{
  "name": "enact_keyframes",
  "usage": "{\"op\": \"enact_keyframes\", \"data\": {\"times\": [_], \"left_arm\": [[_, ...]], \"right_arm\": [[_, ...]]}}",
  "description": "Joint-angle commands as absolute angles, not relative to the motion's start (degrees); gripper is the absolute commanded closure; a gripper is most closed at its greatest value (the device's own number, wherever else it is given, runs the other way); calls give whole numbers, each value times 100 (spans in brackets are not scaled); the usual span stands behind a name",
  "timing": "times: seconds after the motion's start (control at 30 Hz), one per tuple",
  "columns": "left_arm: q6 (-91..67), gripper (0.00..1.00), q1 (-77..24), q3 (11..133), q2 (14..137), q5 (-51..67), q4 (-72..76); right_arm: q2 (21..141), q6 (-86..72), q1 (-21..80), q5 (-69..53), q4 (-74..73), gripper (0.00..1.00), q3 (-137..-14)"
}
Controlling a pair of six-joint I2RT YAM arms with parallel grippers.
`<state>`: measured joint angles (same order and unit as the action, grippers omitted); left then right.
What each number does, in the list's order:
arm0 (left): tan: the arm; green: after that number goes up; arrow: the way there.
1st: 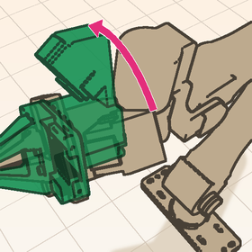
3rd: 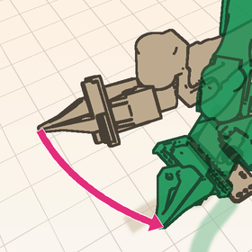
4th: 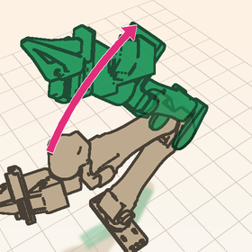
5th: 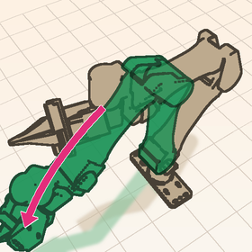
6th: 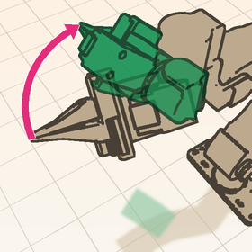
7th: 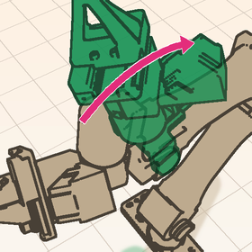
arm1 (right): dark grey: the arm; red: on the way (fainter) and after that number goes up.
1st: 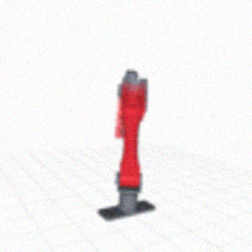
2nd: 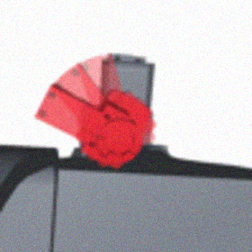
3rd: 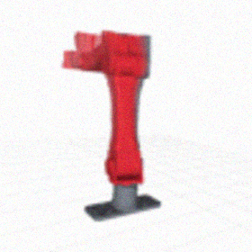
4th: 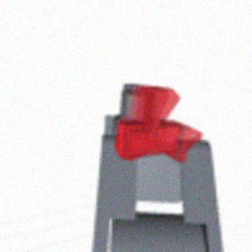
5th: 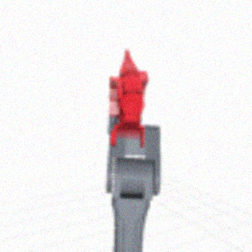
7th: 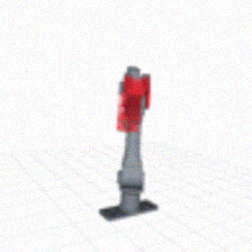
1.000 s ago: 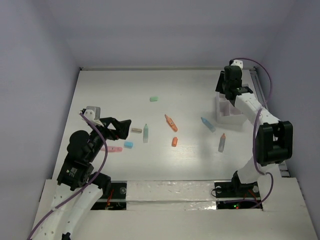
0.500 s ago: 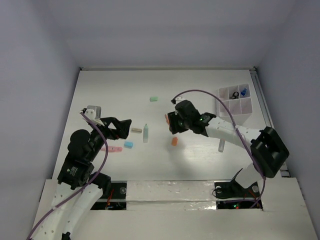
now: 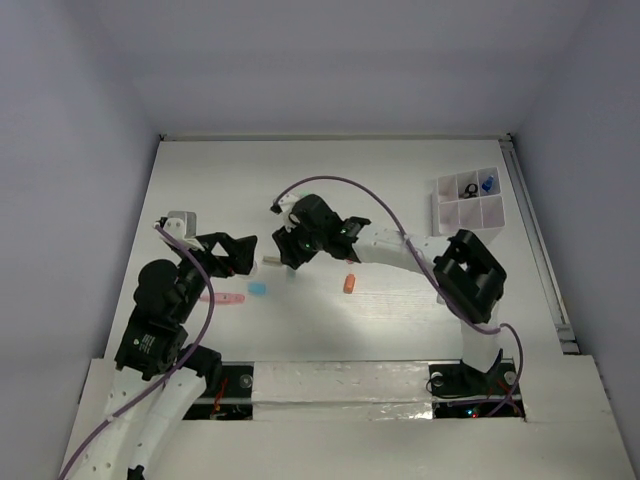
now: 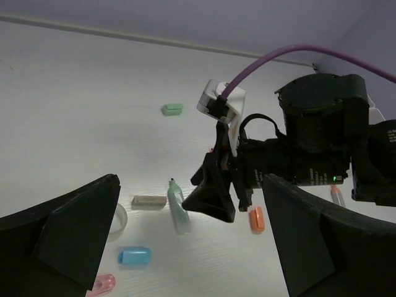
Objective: Sort the stationery into containers
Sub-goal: Pick up the stationery from the center of the board.
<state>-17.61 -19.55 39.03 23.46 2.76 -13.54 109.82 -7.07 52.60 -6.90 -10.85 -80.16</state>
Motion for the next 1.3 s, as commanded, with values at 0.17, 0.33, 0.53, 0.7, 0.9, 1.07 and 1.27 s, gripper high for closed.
{"op": "enact_keyframes", "data": {"times": [0.17,0.33,0.53,0.7,0.9,1.07,1.27], "left_arm": [[-1767,2,-1854,4087,2048,-211,-1257],[-1811,1,-1854,4122,1881,-483,-1327],[-1811,1,-1854,4105,1890,-422,-1301],[-1811,1,-1854,4078,1907,-325,-1266],[-1811,1,-1854,4061,1907,-255,-1239],[-1811,1,-1854,4052,1925,-229,-1230],[-1802,1,-1854,4034,1863,-141,-1187]], "right_arm": [[12198,378,5273,-1538,-1537,44,-9799],[12708,457,5273,-1731,-1889,44,-10344],[13034,404,5273,-1697,-2267,45,-10670],[13376,299,5326,-1625,-2426,54,-10994],[13342,18,5326,-1389,-1960,89,-11162],[12553,-316,5265,-687,-1109,97,-10759],[11085,-1036,4151,-37,-484,99,-9442]]}}
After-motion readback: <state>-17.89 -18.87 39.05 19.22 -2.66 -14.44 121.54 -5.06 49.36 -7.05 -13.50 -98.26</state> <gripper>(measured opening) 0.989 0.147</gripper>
